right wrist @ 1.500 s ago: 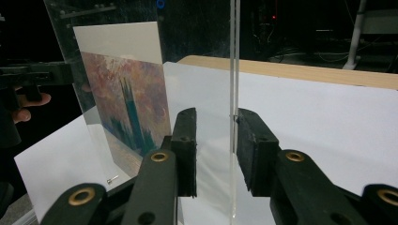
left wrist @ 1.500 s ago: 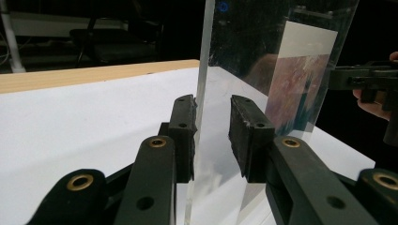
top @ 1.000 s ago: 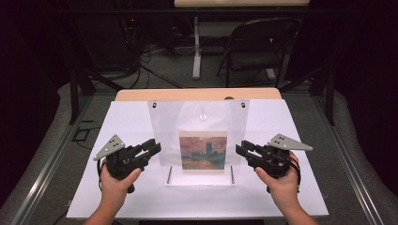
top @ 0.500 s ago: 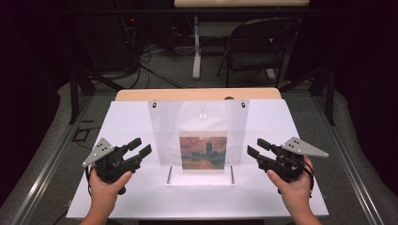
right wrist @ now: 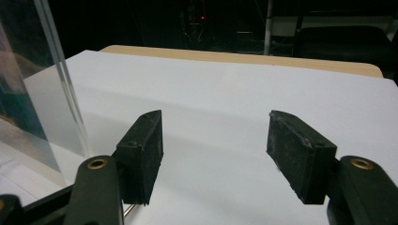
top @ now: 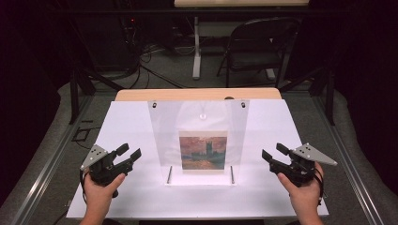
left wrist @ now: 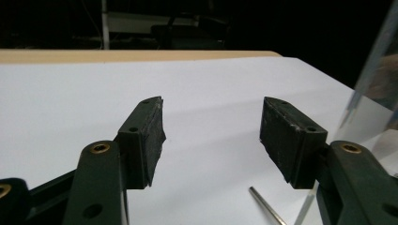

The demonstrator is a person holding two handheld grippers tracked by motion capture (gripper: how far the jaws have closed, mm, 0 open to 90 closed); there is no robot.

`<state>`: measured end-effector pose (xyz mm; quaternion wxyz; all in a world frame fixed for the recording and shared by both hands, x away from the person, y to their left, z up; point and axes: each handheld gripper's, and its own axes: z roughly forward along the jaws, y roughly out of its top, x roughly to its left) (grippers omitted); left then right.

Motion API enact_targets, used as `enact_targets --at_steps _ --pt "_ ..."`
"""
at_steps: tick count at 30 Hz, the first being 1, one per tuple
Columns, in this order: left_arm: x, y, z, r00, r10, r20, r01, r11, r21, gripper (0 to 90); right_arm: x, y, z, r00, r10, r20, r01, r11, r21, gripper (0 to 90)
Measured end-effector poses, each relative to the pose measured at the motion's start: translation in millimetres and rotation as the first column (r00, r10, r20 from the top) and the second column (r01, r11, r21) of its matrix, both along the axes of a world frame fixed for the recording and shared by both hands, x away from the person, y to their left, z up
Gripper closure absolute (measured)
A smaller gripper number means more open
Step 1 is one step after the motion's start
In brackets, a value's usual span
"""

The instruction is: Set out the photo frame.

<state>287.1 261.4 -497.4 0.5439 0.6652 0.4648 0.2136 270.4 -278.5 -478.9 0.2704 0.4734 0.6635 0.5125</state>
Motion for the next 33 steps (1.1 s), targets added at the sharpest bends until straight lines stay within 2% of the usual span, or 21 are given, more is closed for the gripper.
enact_targets --at_steps 1,4,11,13,17,19,22,24,28,33 --pt "0.0 0.0 0.0 1.0000 0.000 0.000 0.000 1.0000 0.000 40.0 0.0 -0.7 -1.8 1.0000 -0.004 0.001 0.004 1.0000 -0.002 36.3" --pt "4.4 4.3 -13.7 0.9995 0.028 -0.018 -0.028 0.9996 0.010 39.9 0.7 -0.1 -9.1 0.9999 -0.013 -0.003 0.013 0.9999 -0.009 36.5" --pt "8.6 8.4 -31.0 0.9979 0.053 -0.038 -0.052 0.9980 0.035 39.3 5.0 8.8 -29.9 0.9996 0.003 -0.029 -0.005 0.9977 -0.068 36.8" --pt "8.8 7.9 -32.7 0.9977 0.055 -0.039 -0.053 0.9978 0.038 39.2 5.3 10.0 -32.1 0.9994 0.009 -0.034 -0.012 0.9969 -0.077 37.0" --pt "10.6 3.4 -40.2 0.9978 0.035 -0.056 -0.031 0.9969 0.072 39.1 9.2 13.7 -44.3 0.9976 0.031 -0.062 -0.037 0.9946 -0.097 37.7" --pt "10.8 0.9 -40.1 0.9984 0.031 -0.048 -0.027 0.9962 0.082 39.1 10.3 14.6 -48.0 0.9959 0.043 -0.080 -0.051 0.9934 -0.103 37.7" --pt "11.1 -1.8 -40.7 0.9985 0.024 -0.049 -0.019 0.9946 0.102 39.1 12.9 14.8 -53.0 0.9930 0.050 -0.107 -0.061 0.9931 -0.101 37.7" --pt "11.5 -3.2 -41.8 0.9982 0.020 -0.056 -0.014 0.9937 0.111 39.1 14.7 13.4 -55.5 0.9914 0.048 -0.122 -0.058 0.9947 -0.085 37.7" --pt "13.1 -3.9 -44.2 0.9980 0.015 -0.061 -0.007 0.9931 0.117 39.1 18.1 7.7 -61.4 0.9834 0.032 -0.179 -0.041 0.9982 -0.044 38.4" --pt "15.3 -4.8 -48.5 0.9955 0.012 -0.094 0.000 0.9910 0.134 39.0 19.3 0.3 -64.0 0.9818 -0.003 -0.190 0.000 0.9998 -0.018 39.9"
